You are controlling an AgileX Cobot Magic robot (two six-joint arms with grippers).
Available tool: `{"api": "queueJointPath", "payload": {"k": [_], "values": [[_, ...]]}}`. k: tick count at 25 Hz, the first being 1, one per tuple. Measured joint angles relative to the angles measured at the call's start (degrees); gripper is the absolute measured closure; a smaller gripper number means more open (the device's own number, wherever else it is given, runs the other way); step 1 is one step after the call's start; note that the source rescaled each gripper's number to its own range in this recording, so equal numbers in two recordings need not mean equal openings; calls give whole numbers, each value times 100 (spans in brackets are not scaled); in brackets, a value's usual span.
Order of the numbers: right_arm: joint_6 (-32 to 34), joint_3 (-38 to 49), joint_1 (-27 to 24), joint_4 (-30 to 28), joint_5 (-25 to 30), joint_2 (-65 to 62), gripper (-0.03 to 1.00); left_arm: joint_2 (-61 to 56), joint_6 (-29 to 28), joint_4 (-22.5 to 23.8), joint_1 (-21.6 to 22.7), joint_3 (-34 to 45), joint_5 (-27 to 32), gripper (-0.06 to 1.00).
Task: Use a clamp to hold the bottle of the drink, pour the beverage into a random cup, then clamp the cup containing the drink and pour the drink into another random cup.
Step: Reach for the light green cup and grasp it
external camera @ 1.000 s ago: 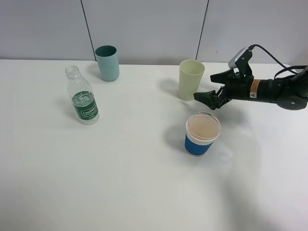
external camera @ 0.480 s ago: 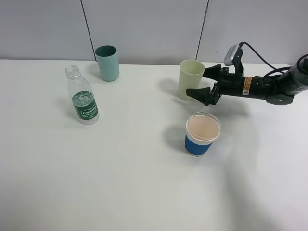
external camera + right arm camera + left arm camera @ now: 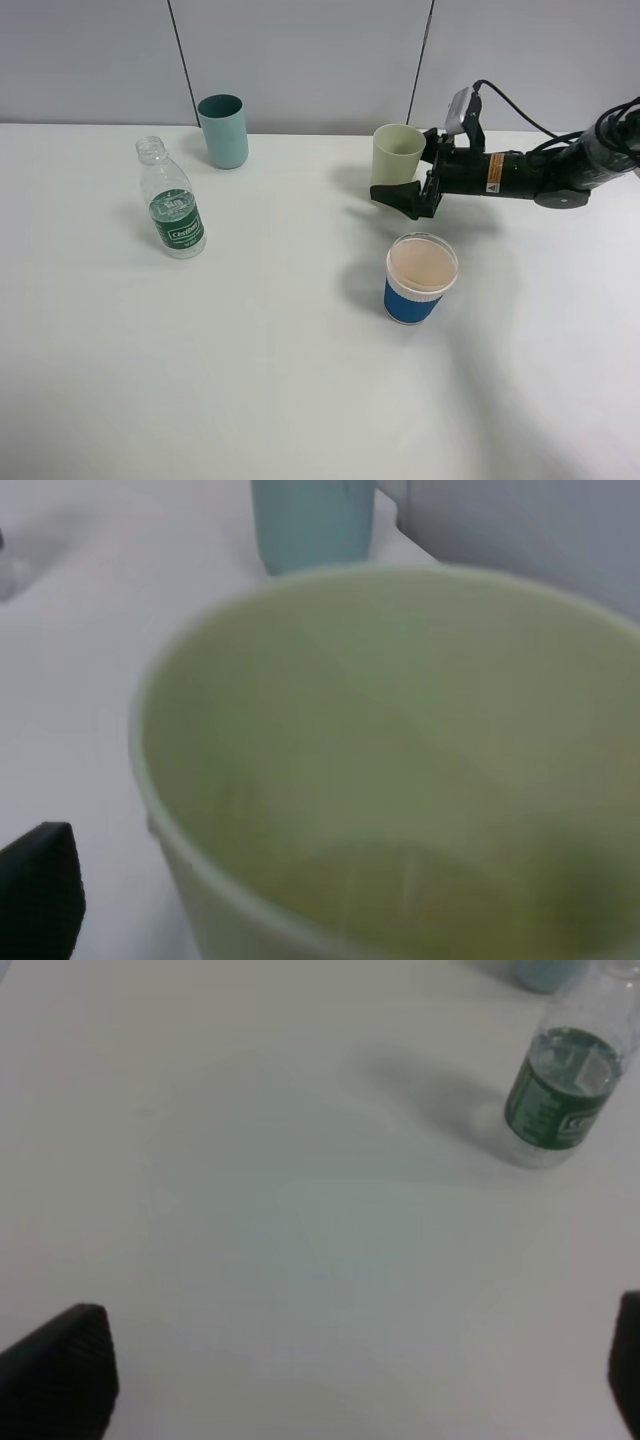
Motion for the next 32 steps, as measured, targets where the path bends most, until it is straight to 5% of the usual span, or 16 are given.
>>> {"api": "queueJointPath", "payload": {"k": [15, 17, 21, 32], "values": [[0, -12, 206, 153, 60, 0, -2, 0, 0, 0, 0, 0, 0, -5], [6, -12, 165, 153, 103, 0, 16, 0, 0, 0, 0, 0, 0, -5], [352, -17, 19, 146, 151, 0, 97, 0, 0, 0, 0, 0, 0, -5], [1101, -30, -84, -16, 164, -54, 95, 0, 0, 0, 0, 0, 0, -5]]}}
